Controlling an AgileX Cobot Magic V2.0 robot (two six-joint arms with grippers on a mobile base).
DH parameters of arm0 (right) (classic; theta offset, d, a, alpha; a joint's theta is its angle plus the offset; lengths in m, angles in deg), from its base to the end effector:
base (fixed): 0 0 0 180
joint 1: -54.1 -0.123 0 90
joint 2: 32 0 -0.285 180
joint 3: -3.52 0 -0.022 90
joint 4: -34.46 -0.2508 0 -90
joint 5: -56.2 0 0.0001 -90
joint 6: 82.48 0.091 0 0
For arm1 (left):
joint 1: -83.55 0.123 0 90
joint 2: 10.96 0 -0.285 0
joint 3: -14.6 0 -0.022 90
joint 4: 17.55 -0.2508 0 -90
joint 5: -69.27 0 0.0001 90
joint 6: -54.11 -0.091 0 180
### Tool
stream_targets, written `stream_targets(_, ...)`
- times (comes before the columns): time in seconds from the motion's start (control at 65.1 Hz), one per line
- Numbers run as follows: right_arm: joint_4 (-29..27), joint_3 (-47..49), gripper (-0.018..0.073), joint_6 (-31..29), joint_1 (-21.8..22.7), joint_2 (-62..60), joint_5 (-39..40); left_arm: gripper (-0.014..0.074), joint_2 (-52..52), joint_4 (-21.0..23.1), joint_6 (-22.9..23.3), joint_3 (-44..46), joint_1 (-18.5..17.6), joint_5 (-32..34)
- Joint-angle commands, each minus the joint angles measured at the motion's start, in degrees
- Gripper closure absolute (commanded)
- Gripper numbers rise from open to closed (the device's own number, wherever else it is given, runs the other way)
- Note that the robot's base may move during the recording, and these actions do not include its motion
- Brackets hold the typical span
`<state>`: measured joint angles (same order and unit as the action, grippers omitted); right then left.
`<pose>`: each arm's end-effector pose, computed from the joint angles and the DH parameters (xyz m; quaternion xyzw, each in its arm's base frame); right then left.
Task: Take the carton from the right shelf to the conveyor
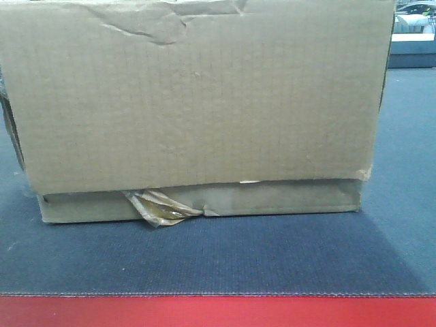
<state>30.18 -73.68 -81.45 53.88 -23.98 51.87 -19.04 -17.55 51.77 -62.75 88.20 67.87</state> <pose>0.0569 0.0007 0.2062 0.0292 0.7036 0.0362 0.7090 0.0568 0.0046 0.2099 -0.0139 0.6871 0.0443 0.7250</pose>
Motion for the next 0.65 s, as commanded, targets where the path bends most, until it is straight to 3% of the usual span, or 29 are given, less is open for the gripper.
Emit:
stream_targets(0.0, -0.16, -0.02, 0.0638, -0.33, 0.23, -0.23, 1.72, 0.0582, 0.3, 0.0, -0.23, 0.13, 0.28, 1.05)
stream_targets(0.63, -0.16, -0.02, 0.0638, -0.33, 0.23, -0.23, 1.72, 0.0582, 0.3, 0.0, -0.23, 0.13, 0.28, 1.05)
